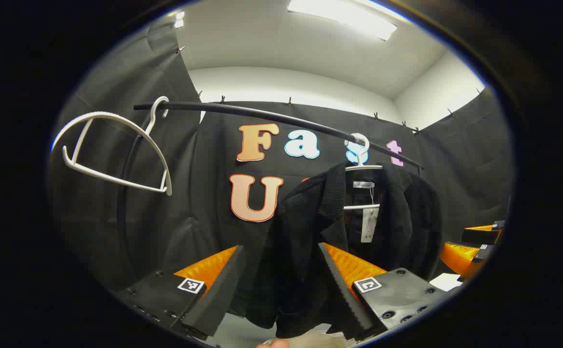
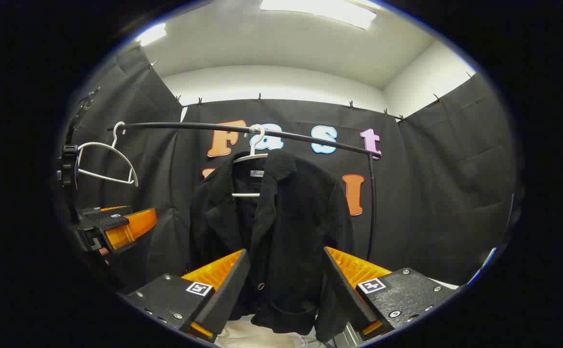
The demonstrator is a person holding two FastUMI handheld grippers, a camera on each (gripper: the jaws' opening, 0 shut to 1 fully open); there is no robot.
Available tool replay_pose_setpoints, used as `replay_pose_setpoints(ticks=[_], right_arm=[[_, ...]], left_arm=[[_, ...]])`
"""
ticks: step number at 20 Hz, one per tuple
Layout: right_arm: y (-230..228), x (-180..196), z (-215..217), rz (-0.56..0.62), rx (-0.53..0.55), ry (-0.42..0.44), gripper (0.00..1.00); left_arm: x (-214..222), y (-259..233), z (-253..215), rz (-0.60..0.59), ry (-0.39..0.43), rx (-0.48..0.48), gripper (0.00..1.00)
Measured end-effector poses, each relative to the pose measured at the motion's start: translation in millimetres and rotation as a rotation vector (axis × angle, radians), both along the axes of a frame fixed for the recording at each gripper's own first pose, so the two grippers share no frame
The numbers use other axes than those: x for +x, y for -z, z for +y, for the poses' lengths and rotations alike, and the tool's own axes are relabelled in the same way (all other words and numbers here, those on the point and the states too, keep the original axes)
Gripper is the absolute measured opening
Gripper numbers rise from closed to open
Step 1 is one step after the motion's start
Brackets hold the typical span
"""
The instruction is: Grasp the clothes on the hanger with both hands and then place them into the laundry hamper below.
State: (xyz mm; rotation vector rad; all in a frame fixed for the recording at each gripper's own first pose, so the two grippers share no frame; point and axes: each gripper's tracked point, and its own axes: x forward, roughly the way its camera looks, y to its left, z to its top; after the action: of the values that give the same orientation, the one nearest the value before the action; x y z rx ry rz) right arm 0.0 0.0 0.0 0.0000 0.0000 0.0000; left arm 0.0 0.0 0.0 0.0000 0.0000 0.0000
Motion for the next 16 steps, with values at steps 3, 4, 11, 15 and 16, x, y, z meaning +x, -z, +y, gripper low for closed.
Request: replay_pose_setpoints(ticks=[3, 4, 11, 15, 16], right_arm=[[0.9, -1.6, -1.2, 0.002, -0.005, 0.002, 0.88], [0.7, -2.4, -1.1, 0.003, -0.004, 0.001, 0.88], [1.5, -0.5, -1.6, 0.007, 0.002, -0.002, 0.88], [2.2, 1.5, -0.7, 0.008, 0.002, -0.002, 0.93], [1.8, 2.0, -0.4, 0.007, 0.003, -0.002, 0.93]], left_arm=[[-2.2, -2.8, 1.2, -0.006, 0.001, 0.005, 0.96], [-2.4, -4.0, 2.7, -0.010, -0.001, 0.007, 0.96], [0.2, -5.5, 5.7, -0.015, -0.005, 0.014, 1.00], [1.7, -4.0, 5.6, -0.013, -0.006, 0.015, 1.00], [1.0, -4.2, 5.5, -0.013, -0.007, 0.016, 0.96]])
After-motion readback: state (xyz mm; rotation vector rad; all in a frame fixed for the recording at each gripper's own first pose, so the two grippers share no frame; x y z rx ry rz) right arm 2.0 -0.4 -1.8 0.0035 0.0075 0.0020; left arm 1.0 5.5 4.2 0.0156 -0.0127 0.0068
